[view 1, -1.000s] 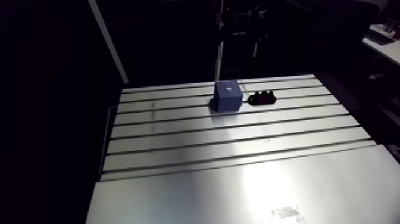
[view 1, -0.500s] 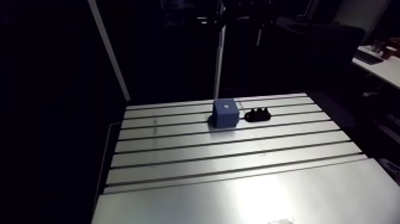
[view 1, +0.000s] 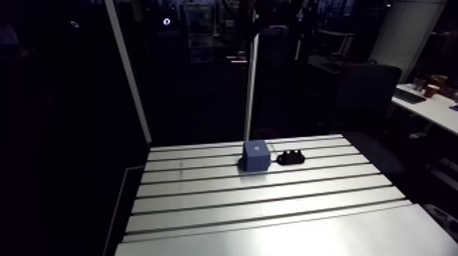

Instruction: Pick up the M10 bolt and insert it into the hex recess until seated.

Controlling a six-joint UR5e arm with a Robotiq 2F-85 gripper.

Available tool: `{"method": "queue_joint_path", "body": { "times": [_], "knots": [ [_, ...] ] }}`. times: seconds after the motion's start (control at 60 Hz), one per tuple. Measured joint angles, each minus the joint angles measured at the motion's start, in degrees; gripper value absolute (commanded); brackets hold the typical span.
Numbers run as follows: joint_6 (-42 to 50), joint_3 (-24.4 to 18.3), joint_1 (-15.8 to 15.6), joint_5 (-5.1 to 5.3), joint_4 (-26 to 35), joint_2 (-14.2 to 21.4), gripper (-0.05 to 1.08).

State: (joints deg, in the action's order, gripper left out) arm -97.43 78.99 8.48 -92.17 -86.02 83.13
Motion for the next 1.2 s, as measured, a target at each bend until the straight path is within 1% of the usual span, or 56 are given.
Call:
{"method": "queue_joint_path", "body": {
  "times": [0.15, 0.333, 0.683, 1.2],
  "knots": [
    [0.3, 0.5, 0.1, -0.09, 1.5, 1.6, 0.01],
    [0.2, 0.7, 0.5, -0.16, 2.5, 2.2, 0.01],
    [0.0, 0.7, 0.8, -0.03, 2.7, 2.3, 0.01],
    [0.4, 0.9, 0.5, 0.26, 2.4, 1.8, 0.01]
  ]
}}
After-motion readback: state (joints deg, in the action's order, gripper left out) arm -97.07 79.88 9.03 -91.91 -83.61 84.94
